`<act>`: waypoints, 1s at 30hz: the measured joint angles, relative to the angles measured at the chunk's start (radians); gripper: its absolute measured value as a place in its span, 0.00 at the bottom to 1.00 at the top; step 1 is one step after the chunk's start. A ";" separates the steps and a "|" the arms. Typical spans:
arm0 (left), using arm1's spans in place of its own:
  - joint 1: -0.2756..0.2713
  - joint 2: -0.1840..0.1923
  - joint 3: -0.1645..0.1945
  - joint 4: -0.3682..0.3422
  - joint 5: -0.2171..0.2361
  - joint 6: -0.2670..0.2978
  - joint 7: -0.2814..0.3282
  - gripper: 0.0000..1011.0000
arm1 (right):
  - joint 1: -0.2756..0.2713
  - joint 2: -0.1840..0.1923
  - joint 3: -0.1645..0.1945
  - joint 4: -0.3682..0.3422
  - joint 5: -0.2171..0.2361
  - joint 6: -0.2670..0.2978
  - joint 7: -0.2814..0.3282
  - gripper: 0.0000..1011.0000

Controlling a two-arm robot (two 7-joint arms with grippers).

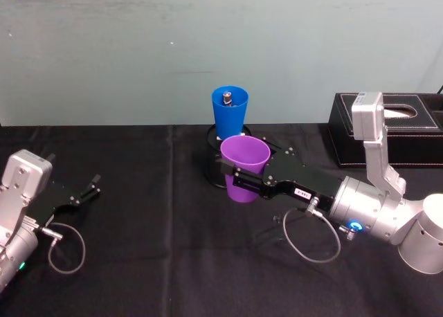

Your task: Pick up one cup with a gripper and tap it against the other cup.

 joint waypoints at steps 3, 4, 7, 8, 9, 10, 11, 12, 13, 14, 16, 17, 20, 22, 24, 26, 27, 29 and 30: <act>0.000 0.000 0.000 0.000 0.000 0.000 0.000 0.99 | 0.000 0.000 0.000 0.000 0.000 0.000 0.000 0.75; 0.000 0.000 0.000 0.000 0.000 0.000 0.000 0.99 | 0.000 0.000 0.000 0.000 0.000 0.000 0.000 0.75; 0.000 0.000 0.000 0.000 0.000 0.000 0.000 0.99 | 0.000 0.000 0.000 0.000 0.000 0.000 0.000 0.75; 0.000 0.000 0.000 0.000 0.000 0.000 0.000 0.99 | 0.000 0.000 0.000 0.000 0.000 0.000 0.000 0.75; 0.000 0.000 0.000 0.000 0.000 0.000 0.000 0.99 | 0.000 0.000 0.000 0.000 0.000 0.000 0.000 0.75; 0.000 0.000 0.000 0.000 0.000 0.000 0.000 0.99 | 0.000 0.000 0.000 0.000 0.000 0.000 0.000 0.75; 0.000 0.000 0.000 0.000 0.000 0.000 0.000 0.99 | 0.000 0.000 0.000 0.000 0.000 0.000 0.000 0.75; 0.000 0.000 0.000 0.000 0.000 0.000 0.000 0.99 | 0.000 0.000 0.000 0.000 0.000 0.000 0.000 0.75; 0.000 0.000 0.000 0.000 0.000 0.000 0.000 0.99 | 0.000 0.000 0.000 0.000 0.000 0.000 0.000 0.75; 0.000 0.000 0.000 0.000 0.000 0.000 0.000 0.99 | 0.000 0.000 0.000 0.000 0.000 0.000 0.000 0.75; 0.000 0.000 0.000 0.000 0.000 0.000 0.000 0.99 | 0.000 0.000 0.000 0.000 0.000 0.000 0.000 0.75; 0.000 0.000 0.000 0.000 0.000 0.000 0.000 0.99 | 0.000 0.000 0.000 0.000 0.000 0.000 0.000 0.75; 0.000 0.000 0.000 0.000 0.000 0.000 0.000 0.99 | 0.000 0.000 0.000 0.000 0.000 0.000 0.000 0.75; 0.000 0.000 0.000 0.000 0.000 0.000 0.000 0.99 | 0.000 0.000 0.000 0.000 0.000 0.000 0.000 0.75; 0.000 0.000 0.000 0.000 0.000 0.000 0.000 0.99 | 0.000 0.000 0.000 0.000 0.000 0.000 0.000 0.75; 0.000 0.000 0.000 0.000 0.000 0.000 0.000 0.99 | 0.000 0.000 0.000 0.000 0.000 0.000 0.000 0.75; 0.000 0.000 0.000 0.000 0.000 0.000 0.000 0.99 | 0.000 0.000 0.000 0.000 0.000 0.000 0.000 0.75; 0.000 0.000 0.000 0.000 0.000 0.000 0.000 0.99 | 0.000 0.000 0.000 0.000 0.000 0.000 0.000 0.75; 0.000 0.000 0.000 0.000 0.000 0.000 0.000 0.99 | 0.000 0.000 0.000 0.000 0.000 0.000 0.000 0.75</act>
